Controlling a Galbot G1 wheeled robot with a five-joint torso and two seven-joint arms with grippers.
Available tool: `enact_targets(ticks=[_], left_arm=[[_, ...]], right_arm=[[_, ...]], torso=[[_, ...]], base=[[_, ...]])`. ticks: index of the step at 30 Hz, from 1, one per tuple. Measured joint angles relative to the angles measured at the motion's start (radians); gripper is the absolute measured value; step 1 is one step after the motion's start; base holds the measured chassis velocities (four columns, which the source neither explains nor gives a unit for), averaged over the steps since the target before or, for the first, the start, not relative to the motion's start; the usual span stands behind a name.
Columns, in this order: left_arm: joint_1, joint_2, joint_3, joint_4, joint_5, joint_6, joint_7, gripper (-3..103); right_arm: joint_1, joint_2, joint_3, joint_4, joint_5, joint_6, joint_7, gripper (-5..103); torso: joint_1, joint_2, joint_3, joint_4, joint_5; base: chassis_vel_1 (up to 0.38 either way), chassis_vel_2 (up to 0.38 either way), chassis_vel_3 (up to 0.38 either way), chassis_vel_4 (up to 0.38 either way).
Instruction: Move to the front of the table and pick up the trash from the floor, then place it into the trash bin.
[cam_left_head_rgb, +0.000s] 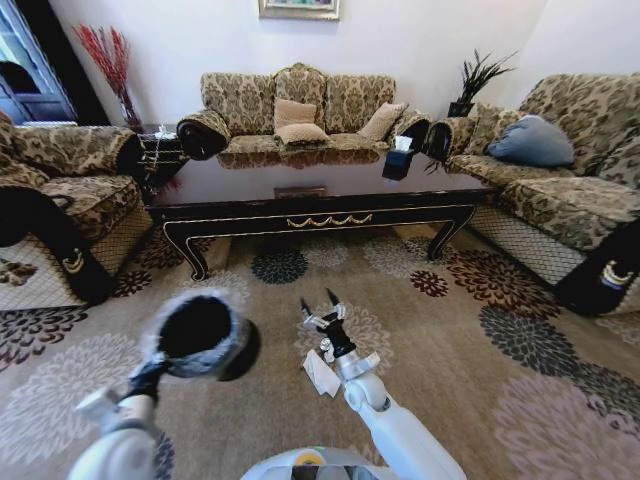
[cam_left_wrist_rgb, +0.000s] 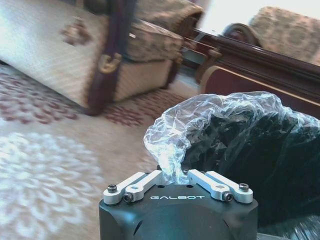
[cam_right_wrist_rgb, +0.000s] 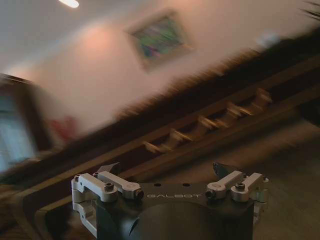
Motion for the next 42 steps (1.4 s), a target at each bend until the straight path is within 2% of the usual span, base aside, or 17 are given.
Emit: enact_targets(ticks=[1, 2, 3, 4, 6, 7, 8, 11, 13, 15, 17, 24, 32, 42], left_arm=[[0.0, 0.007, -0.014, 0.008, -0.007, 0.001, -0.001, 3], [0.003, 0.018, -0.035, 0.021, -0.02, 0.001, -0.002, 3], [0.003, 0.018, -0.035, 0.021, -0.02, 0.001, -0.002, 3], [0.005, 0.022, -0.046, 0.028, -0.027, 0.001, -0.002, 3], [0.011, 0.028, -0.071, 0.043, -0.042, 0.002, -0.002, 3], [0.011, 0.028, -0.071, 0.043, -0.042, 0.002, -0.002, 3], [0.014, 0.028, -0.077, 0.045, -0.044, 0.002, -0.002, 3], [0.021, 0.024, -0.08, 0.041, -0.044, 0.002, -0.001, 3], [0.022, 0.023, -0.08, 0.039, -0.044, 0.002, -0.001, 3], [0.03, 0.014, -0.08, 0.025, -0.04, 0.002, 0.0, 3], [0.038, 0.006, -0.078, 0.015, -0.037, 0.002, 0.003, 3], [0.064, -0.019, -0.069, -0.007, -0.016, 0.002, 0.003, 3], [0.087, -0.035, -0.059, -0.042, 0.011, 0.001, 0.005, 3], [0.103, -0.049, -0.055, -0.063, 0.028, 0.0, 0.005, 3]], right_arm=[[0.004, 0.004, 0.0, -0.002, 0.016, -0.023, 0.04, 100], [0.017, 0.017, 0.002, -0.011, 0.048, -0.076, 0.139, 100], [0.017, 0.017, 0.002, -0.011, 0.048, -0.076, 0.139, 100], [0.024, 0.024, 0.003, -0.018, 0.055, -0.107, 0.191, 100], [0.037, 0.029, -0.009, -0.019, 0.05, -0.295, 0.419, 100], [0.037, 0.029, -0.009, -0.019, 0.05, -0.295, 0.419, 100], [0.037, 0.029, -0.028, 0.001, 0.078, -0.416, 0.523, 100], [0.038, 0.036, -0.058, 0.017, 0.141, -0.55, 0.627, 100], [0.039, 0.038, -0.061, 0.016, 0.15, -0.56, 0.635, 100], [0.059, 0.067, -0.072, -0.011, 0.223, -0.605, 0.682, 100], [0.079, 0.094, -0.074, -0.04, 0.265, -0.611, 0.687, 100], [0.146, 0.161, -0.074, -0.152, 0.315, -0.602, 0.679, 100], [0.215, 0.218, -0.045, -0.309, 0.32, -0.589, 0.606, 100], [0.247, 0.234, -0.011, -0.454, 0.288, -0.562, 0.528, 100]], torso=[[0.0, 0.0, 0.0, 0.0, 0.0], [0.0, 0.0, 0.0, 0.0003, 0.0004], [0.0, 0.0, 0.0, 0.0003, 0.0004], [0.0, 0.0, 0.0, 0.0004, 0.0004], [0.0, 0.0, 0.0, 0.0004, 0.0001], [0.0, 0.0, 0.0, 0.0004, 0.0001], [0.0, 0.0, 0.0, 0.0001, 0.0002], [0.0, 0.0, 0.0, 0.0, 0.0002], [0.0, 0.0, 0.0, 0.0, 0.0002], [0.0, 0.0, 0.0, 0.0001, 0.0002], [0.0, 0.0, 0.0, 0.0001, 0.0005], [0.0, 0.0, 0.0, 0.0004, 0.0003], [0.0, 0.0, 0.0, 0.0001, 0.0004], [0.0, 0.0, 0.0, 0.0002, 0.0005]], base=[[0.0, 0.0, 0.0, 0.0], [0.0, 0.0, 0.0, 0.0], [0.0, 0.0, 0.0, 0.0], [0.0, 0.0, 0.0, 0.0], [0.0, 0.0, 0.0, 0.0], [0.0, 0.0, 0.0, 0.0], [0.0, 0.0, 0.0, 0.0], [0.0, 0.0, 0.0, 0.0], [0.0, 0.0, 0.0, 0.0], [0.0, 0.0, 0.0, 0.0], [0.0, 0.0, 0.0, 0.0], [0.0, 0.0, 0.0, 0.0], [0.0, 0.0, 0.0, 0.0], [0.0, 0.0, 0.0, 0.0]])
